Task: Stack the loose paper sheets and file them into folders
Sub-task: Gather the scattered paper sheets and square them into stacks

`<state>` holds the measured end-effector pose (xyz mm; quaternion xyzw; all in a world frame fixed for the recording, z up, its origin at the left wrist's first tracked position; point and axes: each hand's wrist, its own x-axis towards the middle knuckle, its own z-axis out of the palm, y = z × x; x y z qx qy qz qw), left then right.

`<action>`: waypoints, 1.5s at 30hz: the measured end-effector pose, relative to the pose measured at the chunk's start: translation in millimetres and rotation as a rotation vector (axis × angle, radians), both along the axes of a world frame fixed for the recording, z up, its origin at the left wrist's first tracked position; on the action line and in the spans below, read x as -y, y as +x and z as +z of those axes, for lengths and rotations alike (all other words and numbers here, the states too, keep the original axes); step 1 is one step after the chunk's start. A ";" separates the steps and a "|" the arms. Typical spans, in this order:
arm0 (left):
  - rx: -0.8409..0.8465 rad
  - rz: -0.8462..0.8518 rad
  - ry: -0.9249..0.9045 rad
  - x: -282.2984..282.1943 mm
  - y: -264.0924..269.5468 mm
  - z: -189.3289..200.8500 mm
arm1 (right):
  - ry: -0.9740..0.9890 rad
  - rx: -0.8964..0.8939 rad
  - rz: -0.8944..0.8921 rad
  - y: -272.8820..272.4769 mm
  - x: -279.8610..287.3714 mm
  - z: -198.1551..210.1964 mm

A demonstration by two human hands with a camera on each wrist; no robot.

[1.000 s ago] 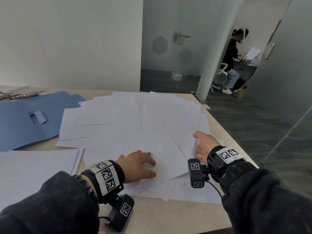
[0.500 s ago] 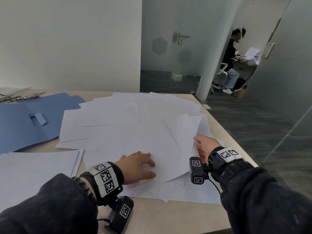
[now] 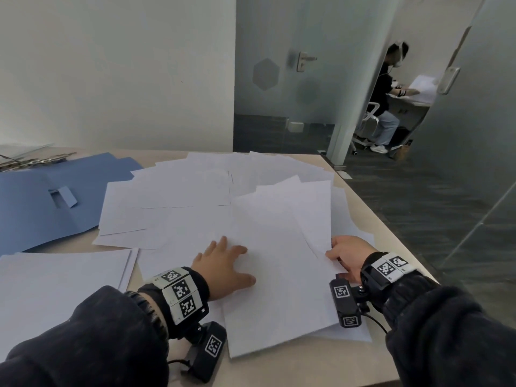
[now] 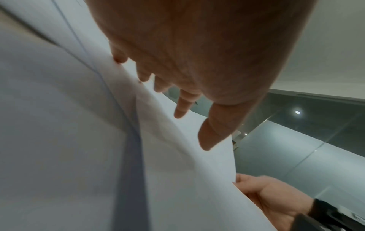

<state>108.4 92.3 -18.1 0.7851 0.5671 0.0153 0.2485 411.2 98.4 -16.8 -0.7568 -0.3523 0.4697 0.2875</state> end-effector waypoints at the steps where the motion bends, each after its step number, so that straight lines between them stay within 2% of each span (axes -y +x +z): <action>1: -0.022 0.024 0.012 -1.5 -0.2 -0.5 | -0.011 0.009 0.017 1.3 1.3 1.1; 7: 0.073 -0.018 -0.066 -0.6 11.3 5.0 | 0.032 -0.164 0.051 -21.8 2.9 -1.1; 13: 0.283 -0.019 -0.137 4.8 8.0 3.9 | 0.101 0.038 0.269 -40.5 -3.3 -7.7; 16: 0.385 0.083 -0.065 3.2 -2.3 5.8 | 0.187 0.097 0.224 -31.4 -2.6 -8.2; 20: 0.605 0.319 0.007 -7.1 -17.3 6.1 | 0.293 -0.023 0.144 -20.4 9.7 -2.8; 24: 0.928 0.466 -0.130 -13.6 -20.3 7.5 | 0.357 -0.200 0.155 -30.1 24.8 5.4; 26: 1.024 0.492 -0.187 -12.3 -18.2 10.4 | 0.380 -0.181 0.158 -35.0 25.0 2.8; 30: 1.068 0.550 -0.215 -7.2 -16.3 10.0 | 0.320 0.030 0.175 -40.4 20.0 -1.3; 34: 1.112 0.528 -0.419 -7.6 -23.8 -0.4 | 0.184 0.188 0.203 -50.0 16.4 0.7; 36: 1.081 0.557 -0.467 -10.9 -27.2 -8.3 | 0.159 0.208 0.228 -49.8 13.4 -0.2; 39: 1.050 0.593 -0.426 -17.8 -24.1 -11.4 | 0.225 0.213 0.219 -38.6 6.1 -2.3; 42: 1.046 0.628 -0.368 -25.6 -15.7 -9.8 | 0.239 0.362 0.185 -15.0 -2.1 1.9; 45: 1.020 0.621 -0.361 -32.3 -10.6 -13.7 | 0.157 0.479 0.137 8.0 -10.6 5.7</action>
